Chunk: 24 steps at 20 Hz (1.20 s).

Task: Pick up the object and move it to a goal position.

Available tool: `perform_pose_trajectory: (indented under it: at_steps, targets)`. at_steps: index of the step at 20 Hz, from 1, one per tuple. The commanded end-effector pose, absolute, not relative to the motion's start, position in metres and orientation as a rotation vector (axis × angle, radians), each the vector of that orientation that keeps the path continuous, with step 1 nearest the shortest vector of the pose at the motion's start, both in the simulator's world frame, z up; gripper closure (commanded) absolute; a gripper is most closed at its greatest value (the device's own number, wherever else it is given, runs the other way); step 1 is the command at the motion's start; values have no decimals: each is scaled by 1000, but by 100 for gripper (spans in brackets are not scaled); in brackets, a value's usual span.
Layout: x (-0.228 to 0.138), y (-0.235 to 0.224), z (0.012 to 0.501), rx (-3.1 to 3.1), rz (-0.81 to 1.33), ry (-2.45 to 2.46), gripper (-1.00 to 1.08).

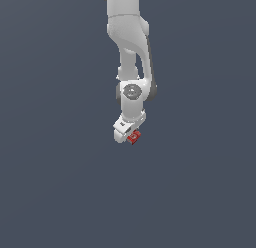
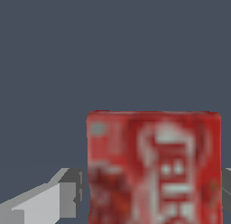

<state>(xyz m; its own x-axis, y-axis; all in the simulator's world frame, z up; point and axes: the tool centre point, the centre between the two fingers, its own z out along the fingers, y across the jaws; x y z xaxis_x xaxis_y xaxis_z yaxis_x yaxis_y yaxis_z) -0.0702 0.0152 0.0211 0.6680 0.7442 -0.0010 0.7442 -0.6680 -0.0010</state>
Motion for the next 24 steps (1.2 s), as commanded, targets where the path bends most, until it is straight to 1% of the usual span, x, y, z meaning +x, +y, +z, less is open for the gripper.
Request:
perform_pose_trajectory:
  at_steps: [1,3,4,16,24]
  targets:
    - [-70,15,16,-2869,0,-1281,-92]
    - [-69,15,15,-2869,0,-1281,-92]
    - [-69,15,15,-2869,0,-1281,108]
    - [-68,15,17,-2869,-2,-1282,108]
    - [-48,9,30,-2869,-2,-1281,108]
